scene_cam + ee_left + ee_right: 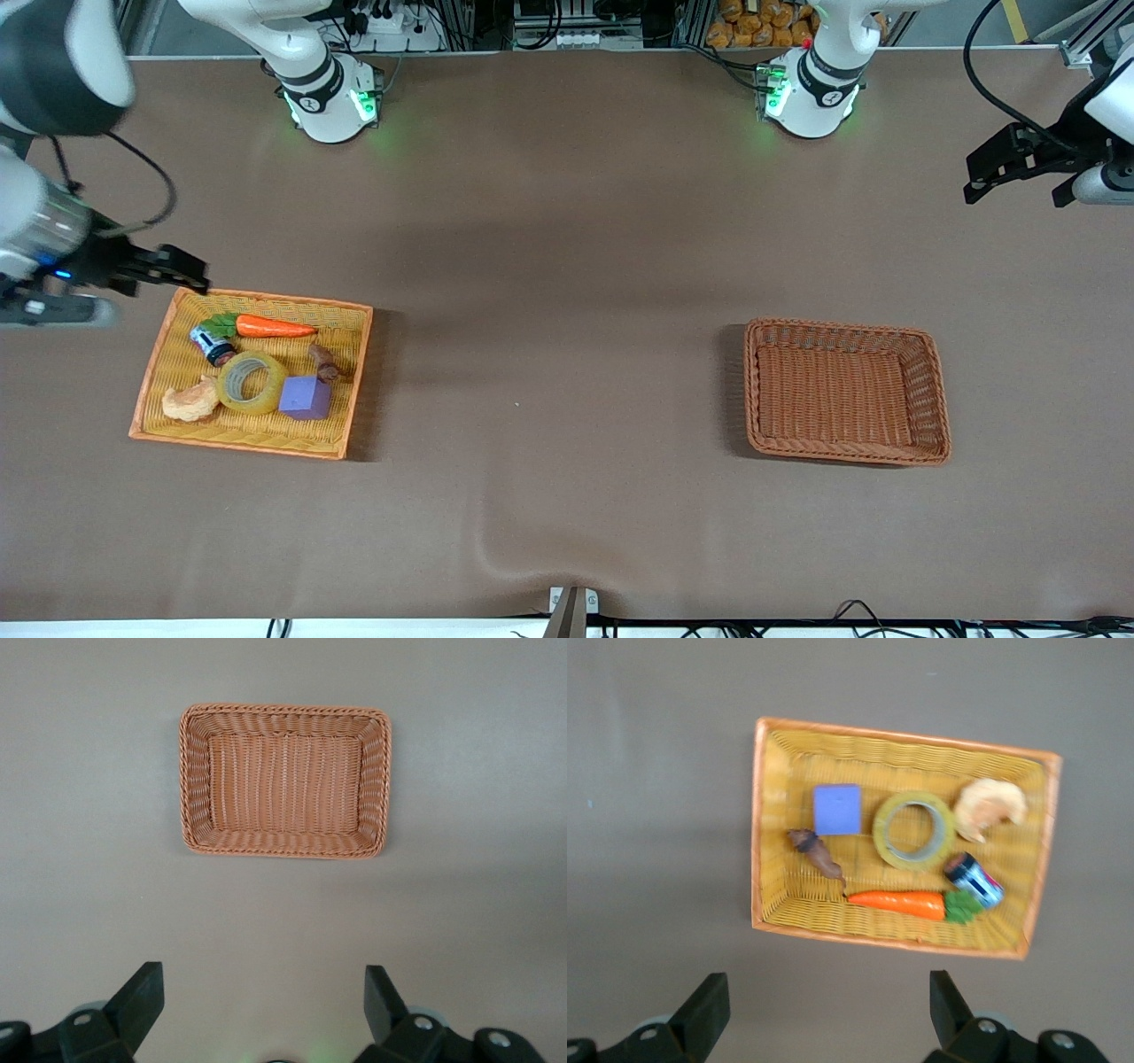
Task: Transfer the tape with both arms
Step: 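Lower the right gripper onto the yellow tape roll and grasp it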
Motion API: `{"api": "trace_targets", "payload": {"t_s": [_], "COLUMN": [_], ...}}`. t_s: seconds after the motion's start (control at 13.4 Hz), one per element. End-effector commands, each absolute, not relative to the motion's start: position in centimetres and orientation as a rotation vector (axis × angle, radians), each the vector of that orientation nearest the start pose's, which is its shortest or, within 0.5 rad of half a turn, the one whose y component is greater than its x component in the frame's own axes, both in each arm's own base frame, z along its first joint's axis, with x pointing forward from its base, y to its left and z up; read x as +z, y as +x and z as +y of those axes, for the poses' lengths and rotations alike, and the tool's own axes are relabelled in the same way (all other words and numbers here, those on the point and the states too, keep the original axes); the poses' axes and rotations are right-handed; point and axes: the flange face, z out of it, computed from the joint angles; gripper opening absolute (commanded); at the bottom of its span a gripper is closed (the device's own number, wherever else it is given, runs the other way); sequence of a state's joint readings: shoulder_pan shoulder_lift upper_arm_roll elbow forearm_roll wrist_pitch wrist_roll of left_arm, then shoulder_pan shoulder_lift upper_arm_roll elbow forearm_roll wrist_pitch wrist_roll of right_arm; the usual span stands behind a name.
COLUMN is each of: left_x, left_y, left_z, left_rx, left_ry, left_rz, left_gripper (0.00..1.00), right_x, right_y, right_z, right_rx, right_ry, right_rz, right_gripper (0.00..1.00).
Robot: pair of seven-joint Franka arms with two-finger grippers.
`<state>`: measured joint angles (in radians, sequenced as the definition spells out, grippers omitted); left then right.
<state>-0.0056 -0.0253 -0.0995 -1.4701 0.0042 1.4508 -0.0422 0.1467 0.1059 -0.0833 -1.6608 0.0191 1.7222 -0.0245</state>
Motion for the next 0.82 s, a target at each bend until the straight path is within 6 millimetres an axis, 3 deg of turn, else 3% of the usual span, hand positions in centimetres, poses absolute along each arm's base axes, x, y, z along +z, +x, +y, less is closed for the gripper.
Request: {"api": "trace_targets", "payload": {"t_s": [0.0, 0.15, 0.37, 0.52, 0.75], "left_x": [67.4, 67.0, 66.3, 66.1, 65.7], "left_y": [52.9, 53.1, 53.6, 53.7, 53.5], "left_z": [-6.3, -6.4, -6.6, -6.1, -6.5], "left_rx": [0.009, 0.019, 0.041, 0.045, 0.074], "left_ry": [-3.151, -3.152, -3.152, -3.150, -3.149], "left_rz": [0.097, 0.095, 0.095, 0.087, 0.102], "left_gripper": [1.00, 1.00, 1.00, 1.00, 1.00], "right_x": [49.9, 45.2, 39.4, 35.5, 30.2], "right_y": [59.2, 59.7, 61.0, 61.8, 62.7], "right_z": [3.8, 4.0, 2.8, 2.2, -0.9], "right_rx": [0.054, 0.034, 0.046, 0.076, 0.099], "right_ry": [-3.109, -3.099, -3.063, -3.063, -3.046], "right_rz": [-0.348, -0.455, -0.685, -0.748, -0.818], "right_gripper": [1.00, 1.00, 1.00, 1.00, 1.00]}}
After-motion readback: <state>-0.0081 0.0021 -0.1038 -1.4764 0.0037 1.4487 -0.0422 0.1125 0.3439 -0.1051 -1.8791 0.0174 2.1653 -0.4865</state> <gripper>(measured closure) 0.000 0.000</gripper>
